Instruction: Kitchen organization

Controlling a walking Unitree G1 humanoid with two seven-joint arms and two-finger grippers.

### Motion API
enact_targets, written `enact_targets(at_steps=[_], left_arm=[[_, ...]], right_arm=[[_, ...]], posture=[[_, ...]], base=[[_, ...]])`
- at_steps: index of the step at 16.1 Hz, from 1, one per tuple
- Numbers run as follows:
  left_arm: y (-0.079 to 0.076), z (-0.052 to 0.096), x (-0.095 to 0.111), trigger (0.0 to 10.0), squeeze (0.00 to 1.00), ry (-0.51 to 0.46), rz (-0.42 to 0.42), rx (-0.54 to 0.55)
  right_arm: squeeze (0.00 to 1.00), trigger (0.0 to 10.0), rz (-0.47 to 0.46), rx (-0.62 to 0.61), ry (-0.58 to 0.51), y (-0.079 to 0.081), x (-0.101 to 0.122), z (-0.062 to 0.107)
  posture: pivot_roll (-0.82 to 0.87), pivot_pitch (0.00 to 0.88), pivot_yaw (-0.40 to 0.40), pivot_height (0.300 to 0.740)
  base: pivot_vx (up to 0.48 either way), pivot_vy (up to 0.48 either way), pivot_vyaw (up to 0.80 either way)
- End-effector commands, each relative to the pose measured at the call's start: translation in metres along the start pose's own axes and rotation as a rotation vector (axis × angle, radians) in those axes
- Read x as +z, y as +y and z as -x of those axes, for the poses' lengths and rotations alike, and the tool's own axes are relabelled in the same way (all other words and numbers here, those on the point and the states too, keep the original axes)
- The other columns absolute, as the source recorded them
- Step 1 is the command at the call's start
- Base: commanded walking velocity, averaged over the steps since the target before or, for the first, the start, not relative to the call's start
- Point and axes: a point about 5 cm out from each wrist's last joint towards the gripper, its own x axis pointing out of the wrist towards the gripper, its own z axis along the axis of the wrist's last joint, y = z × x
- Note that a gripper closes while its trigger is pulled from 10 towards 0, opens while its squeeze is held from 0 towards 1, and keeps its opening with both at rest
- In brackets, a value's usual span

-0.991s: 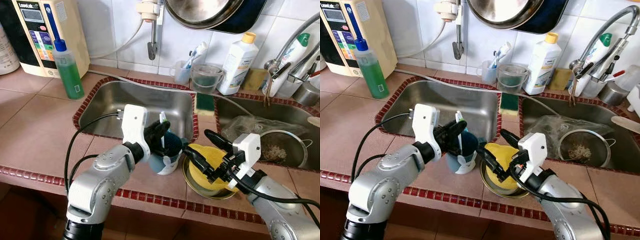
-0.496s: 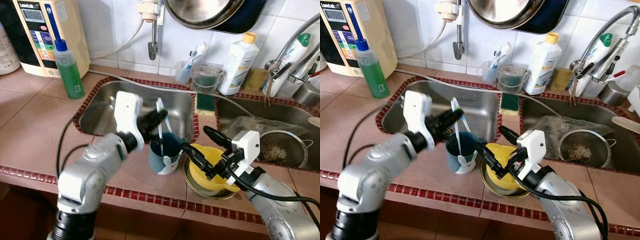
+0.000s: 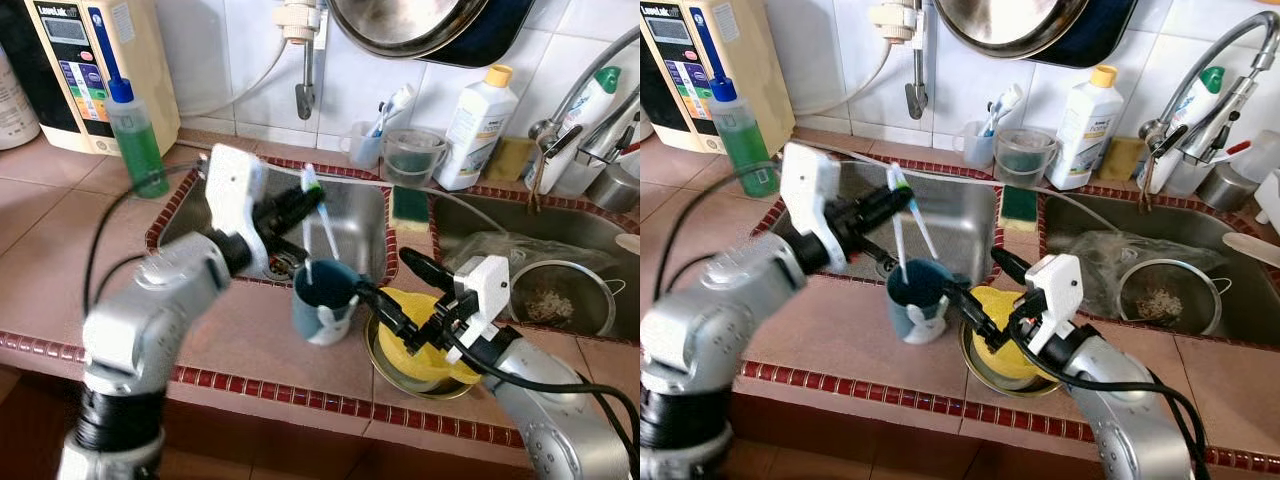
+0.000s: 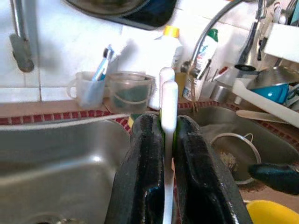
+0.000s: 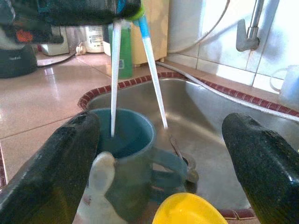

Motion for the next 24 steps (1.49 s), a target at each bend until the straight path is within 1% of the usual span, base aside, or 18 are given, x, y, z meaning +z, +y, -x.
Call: enact_targets(at_steps=[1, 2, 4, 7, 9, 10, 12, 14, 15, 16, 18, 19, 20, 21, 22, 23, 24], left_arm=[[0.002, -0.002, 0.011, 10.0, 0.00, -0.030, -0.019, -0.022], [0.004, -0.002, 0.013, 10.0, 0.00, -0.034, -0.021, -0.025], [0.012, -0.003, 0.030, 10.0, 0.00, -0.078, -0.015, -0.046], [0.014, -0.006, 0.040, 10.0, 0.00, -0.109, -0.014, -0.082], [0.015, -0.008, 0.046, 10.0, 0.00, -0.133, 0.006, -0.098], [0.016, -0.009, 0.051, 10.0, 0.00, -0.162, 0.017, -0.108], [0.023, -0.012, 0.054, 10.0, 0.00, -0.183, 0.007, -0.068], [0.045, -0.024, 0.043, 10.0, 0.00, -0.160, -0.055, 0.112], [0.053, -0.032, 0.031, 10.0, 0.00, -0.133, -0.099, 0.181], [0.057, -0.037, 0.023, 10.0, 0.00, -0.116, -0.151, 0.225], [0.064, -0.044, 0.009, 10.0, 0.00, -0.072, -0.206, 0.279], [0.069, -0.051, -0.004, 10.0, 0.00, -0.034, -0.211, 0.312], [0.071, -0.053, -0.008, 10.0, 0.00, -0.025, -0.207, 0.326], [0.073, -0.055, -0.014, 10.0, 0.00, -0.013, -0.209, 0.332], [0.075, -0.057, -0.022, 10.0, 0.00, 0.010, -0.235, 0.330], [0.075, -0.059, -0.026, 10.0, 0.00, 0.016, -0.237, 0.319], [0.077, -0.060, -0.035, 10.0, 0.00, 0.046, -0.232, 0.322]], right_arm=[[0.00, 10.0, 0.009, 0.000, 0.008, -0.002, -0.001, 0.000], [0.00, 10.0, 0.010, 0.000, 0.008, -0.003, -0.001, -0.001], [0.00, 10.0, 0.016, -0.001, 0.005, -0.004, 0.000, -0.002], [0.00, 10.0, 0.020, 0.001, 0.000, -0.005, 0.000, -0.003], [0.00, 10.0, 0.025, 0.001, 0.000, -0.005, 0.000, -0.003], [0.00, 10.0, 0.028, 0.000, 0.000, -0.006, 0.000, -0.002], [0.00, 10.0, 0.031, 0.001, -0.003, -0.006, 0.001, -0.003], [0.00, 10.0, 0.031, 0.005, 0.002, -0.005, 0.001, -0.003], [0.00, 10.0, 0.029, 0.004, 0.004, -0.005, 0.000, -0.003], [0.00, 10.0, 0.024, 0.001, 0.006, -0.005, 0.001, -0.003], [0.00, 10.0, 0.005, -0.025, 0.001, -0.005, 0.004, -0.001], [0.00, 10.0, -0.014, -0.050, -0.012, -0.006, 0.006, 0.005], [0.00, 10.0, -0.022, -0.059, -0.013, -0.006, 0.006, 0.008], [0.00, 10.0, -0.024, -0.073, -0.012, -0.006, 0.006, 0.011], [0.00, 10.0, -0.039, -0.096, -0.021, -0.006, 0.007, 0.016], [0.00, 10.0, -0.056, -0.109, -0.032, -0.006, 0.009, 0.018], [0.00, 10.0, -0.077, -0.143, -0.050, -0.007, 0.011, 0.023]], posture=[[-0.04, 0.000, -0.040, 0.740], [-0.04, 0.000, -0.039, 0.740], [-0.05, 0.000, -0.038, 0.740], [-0.06, 0.000, -0.036, 0.740], [-0.06, 0.000, -0.035, 0.740], [-0.06, 0.000, -0.035, 0.740], [-0.07, 0.000, -0.036, 0.740], [-0.07, 0.000, -0.041, 0.740], [-0.07, 0.000, -0.043, 0.740], [-0.07, 0.000, -0.046, 0.740], [-0.08, 0.000, -0.044, 0.740], [-0.10, 0.000, -0.040, 0.740], [-0.11, 0.000, -0.035, 0.740], [-0.12, 0.000, -0.027, 0.740], [-0.13, 0.000, -0.018, 0.740], [-0.14, 0.000, -0.008, 0.740], [-0.16, 0.000, 0.009, 0.740]], base=[[0.000, 0.000, 0.00], [0.000, 0.000, 0.00], [0.000, 0.000, 0.00], [0.000, 0.000, 0.00], [0.000, 0.000, 0.00], [0.000, 0.000, 0.00], [0.000, 0.000, 0.00], [0.000, 0.000, 0.00], [0.000, 0.000, 0.00], [0.000, 0.000, 0.00], [0.000, 0.000, 0.00], [0.000, 0.000, 0.00], [0.000, 0.000, 0.00], [0.000, 0.000, 0.00], [0.000, 0.000, 0.00], [0.000, 0.000, 0.00], [0.000, 0.000, 0.00]])
